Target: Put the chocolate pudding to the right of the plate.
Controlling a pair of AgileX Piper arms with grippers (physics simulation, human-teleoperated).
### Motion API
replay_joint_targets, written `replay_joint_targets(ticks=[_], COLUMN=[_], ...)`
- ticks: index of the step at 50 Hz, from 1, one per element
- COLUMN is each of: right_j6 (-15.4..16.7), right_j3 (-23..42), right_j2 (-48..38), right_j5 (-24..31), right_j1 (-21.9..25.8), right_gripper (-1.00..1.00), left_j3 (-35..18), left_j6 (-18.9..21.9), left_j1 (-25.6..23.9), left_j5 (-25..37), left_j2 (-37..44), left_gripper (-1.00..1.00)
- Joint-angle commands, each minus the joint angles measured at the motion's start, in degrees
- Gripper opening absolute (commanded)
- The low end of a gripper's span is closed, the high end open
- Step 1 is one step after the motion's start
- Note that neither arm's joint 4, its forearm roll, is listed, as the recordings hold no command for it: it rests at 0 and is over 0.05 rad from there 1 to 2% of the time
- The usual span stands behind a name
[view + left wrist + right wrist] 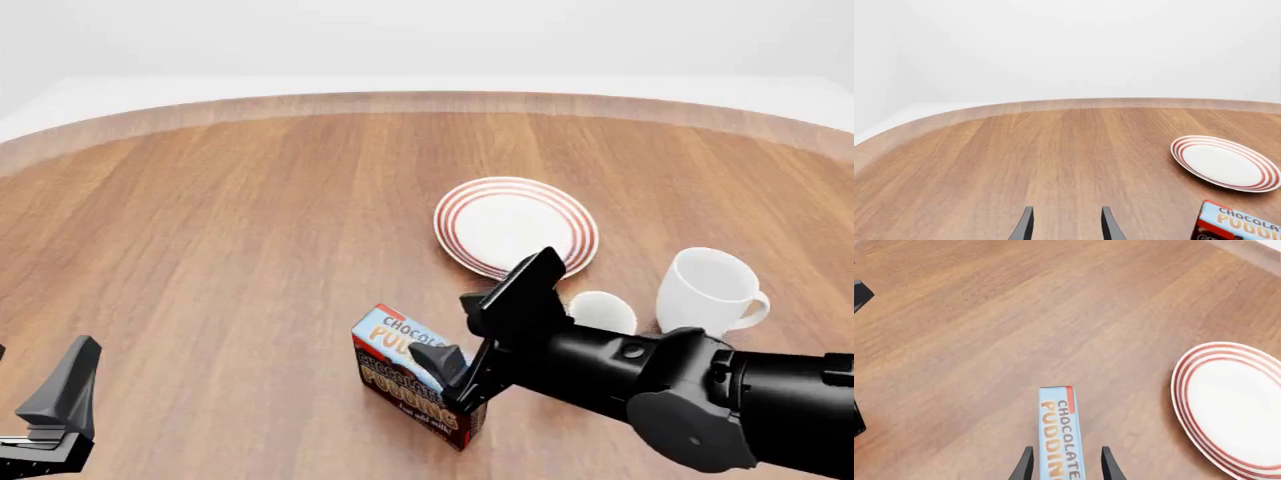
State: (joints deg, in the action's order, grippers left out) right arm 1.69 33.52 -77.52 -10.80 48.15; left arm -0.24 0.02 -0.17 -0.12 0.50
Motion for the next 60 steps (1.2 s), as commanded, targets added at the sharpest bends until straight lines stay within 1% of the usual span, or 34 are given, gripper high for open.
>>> replay_joint_targets(ticks=[1, 18, 26, 29, 34, 42, 50, 60], right_j6=[-1.0, -0.5, -0.4, -0.3, -1.0, -1.4, -2.0, -2.0], right_j3=[-1.7, -1.4, -0.3, -0.4, -0.5, -1.0, -0.6, -1.6], right_j2=[-2.0, -2.3, -4.2, -5.1, -7.3, -7.8, -10.2, -9.7], right_j5=[-2.4, -1.7, -2.0, -2.6, -4.2, -4.9, -6.1, -6.4], right_j1=[-0.4, -0.1, -0.1, -0.7, -0.1, 0.0, 0.9, 0.7], right_gripper=[1.0, 1.0, 1.0, 1.0, 1.0, 1.0, 1.0, 1.0], left_j3=[0.0, 0.0, 0.0, 0.0, 0.0, 0.0, 0.0, 0.0], left_j6=[0.0, 0.0, 0.0, 0.0, 0.0, 0.0, 0.0, -0.1], left_j1=[0.0, 0.0, 0.0, -0.1, -0.1, -0.1, -0.1, -0.1], left_j5=[0.0, 0.0, 0.0, 0.0, 0.0, 0.0, 0.0, 0.0], left_j2=[0.0, 0.0, 0.0, 0.0, 0.0, 0.1, 0.0, 0.1], left_gripper=[1.0, 1.0, 1.0, 1.0, 1.0, 1.0, 1.0, 1.0])
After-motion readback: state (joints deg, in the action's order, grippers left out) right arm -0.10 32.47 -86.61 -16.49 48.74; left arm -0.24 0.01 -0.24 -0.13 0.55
